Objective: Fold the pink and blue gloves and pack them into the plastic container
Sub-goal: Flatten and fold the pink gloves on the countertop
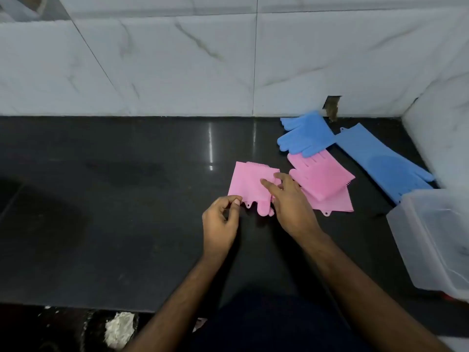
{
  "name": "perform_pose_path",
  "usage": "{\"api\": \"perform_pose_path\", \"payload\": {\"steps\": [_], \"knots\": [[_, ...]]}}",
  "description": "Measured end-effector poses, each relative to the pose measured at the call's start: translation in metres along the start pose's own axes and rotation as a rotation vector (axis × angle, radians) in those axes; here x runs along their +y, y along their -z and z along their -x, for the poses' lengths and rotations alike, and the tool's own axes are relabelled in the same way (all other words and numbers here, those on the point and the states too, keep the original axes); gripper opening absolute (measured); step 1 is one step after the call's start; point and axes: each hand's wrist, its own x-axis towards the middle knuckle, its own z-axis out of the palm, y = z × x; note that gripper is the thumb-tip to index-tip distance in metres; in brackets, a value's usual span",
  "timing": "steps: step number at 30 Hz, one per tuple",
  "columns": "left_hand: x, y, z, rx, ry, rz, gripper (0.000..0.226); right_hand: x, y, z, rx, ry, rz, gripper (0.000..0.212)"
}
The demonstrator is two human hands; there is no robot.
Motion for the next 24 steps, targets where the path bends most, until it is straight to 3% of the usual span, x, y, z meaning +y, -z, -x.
{"api": "perform_pose_path", "payload": {"steps": [4,8,10,15,17,20,24], "knots": [[-0.011,0.011,-0.006,-0.043,0.047,0.009,0.016,0.0,0.001,-0.009,-0.01,-0.112,-0.012,0.05],[-0.03,0.007,-0.006,-0.071,0.185,0.064,0.017,0.005,0.001,-0.009,-0.002,-0.017,0.245,0.04],[-0.036,0.001,-0.004,-0.038,0.166,-0.012,0.017,0.008,0.002,-0.01,-0.032,0.006,0.296,0.038],[-0.031,-0.013,-0.009,-0.061,0.125,-0.193,0.071,0.013,0.008,-0.015,0.007,-0.096,0.085,0.023],[-0.027,-0.017,-0.014,-0.036,0.116,-0.176,0.059,0.013,0.009,-0.016,0.045,-0.093,0.028,0.023],[-0.018,-0.021,-0.022,0.042,0.116,-0.043,0.022,0.01,0.015,-0.017,0.114,-0.116,-0.156,0.022],[-0.009,-0.027,-0.028,0.037,0.139,0.045,0.025,0.005,0.027,-0.015,0.078,-0.179,-0.456,0.018]]}}
